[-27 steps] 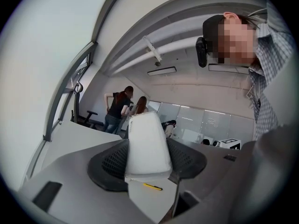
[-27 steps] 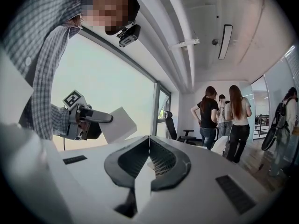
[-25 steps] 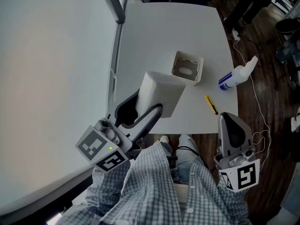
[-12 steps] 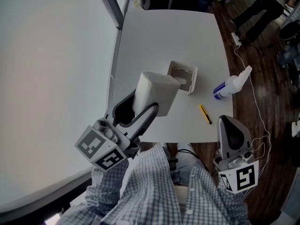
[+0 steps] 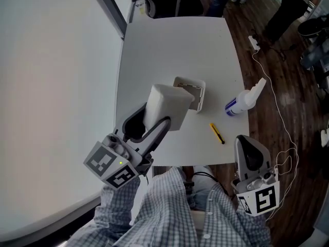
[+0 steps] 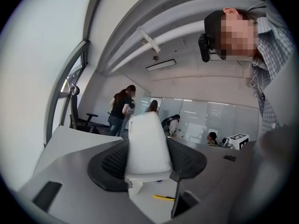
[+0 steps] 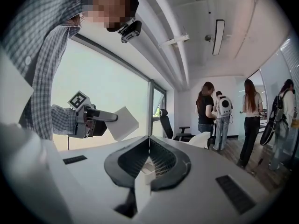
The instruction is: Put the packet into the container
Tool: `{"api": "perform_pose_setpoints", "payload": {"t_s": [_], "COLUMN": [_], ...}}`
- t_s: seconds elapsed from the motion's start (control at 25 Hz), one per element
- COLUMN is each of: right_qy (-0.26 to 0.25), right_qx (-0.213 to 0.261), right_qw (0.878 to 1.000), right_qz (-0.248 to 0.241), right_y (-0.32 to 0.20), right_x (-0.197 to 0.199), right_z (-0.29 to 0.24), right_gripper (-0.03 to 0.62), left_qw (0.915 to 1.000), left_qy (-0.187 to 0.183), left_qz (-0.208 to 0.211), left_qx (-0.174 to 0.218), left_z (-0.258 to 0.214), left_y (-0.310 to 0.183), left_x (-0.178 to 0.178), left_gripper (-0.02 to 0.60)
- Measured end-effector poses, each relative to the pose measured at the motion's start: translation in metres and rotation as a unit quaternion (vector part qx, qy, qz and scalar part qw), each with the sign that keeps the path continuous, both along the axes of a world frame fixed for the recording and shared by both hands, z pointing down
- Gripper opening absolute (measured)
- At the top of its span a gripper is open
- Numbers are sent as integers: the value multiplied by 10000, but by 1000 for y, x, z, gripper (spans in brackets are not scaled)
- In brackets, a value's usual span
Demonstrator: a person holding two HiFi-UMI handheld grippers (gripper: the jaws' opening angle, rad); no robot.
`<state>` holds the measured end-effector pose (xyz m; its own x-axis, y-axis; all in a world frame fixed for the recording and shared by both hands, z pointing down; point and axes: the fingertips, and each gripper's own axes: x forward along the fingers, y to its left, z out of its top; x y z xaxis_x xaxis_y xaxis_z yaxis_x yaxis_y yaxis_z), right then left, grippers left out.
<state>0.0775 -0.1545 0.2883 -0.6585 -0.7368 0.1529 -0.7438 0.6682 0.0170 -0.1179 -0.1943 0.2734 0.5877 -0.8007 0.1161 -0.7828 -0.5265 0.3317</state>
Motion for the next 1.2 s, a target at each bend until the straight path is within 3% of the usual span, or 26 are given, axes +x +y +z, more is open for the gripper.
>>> {"api": "perform_pose_setpoints", "payload": {"t_s": [0.88, 1.2], "right_qy": [-58, -61], "right_qx": [-338, -459], "right_qw": [9989, 9979], "right_qz": [310, 456], "right_y": [-17, -25], "right_x": [50, 67], "right_z": [23, 37], "right_gripper": [13, 12], "left_qw": [9982, 9941], "left_qy": [-405, -845], "left_qz": [21, 99], "left_qx": [-453, -667], "left_z": [53, 92], "left_y": [-64, -86], "left_x": [34, 43], "left_gripper": [258, 258]}}
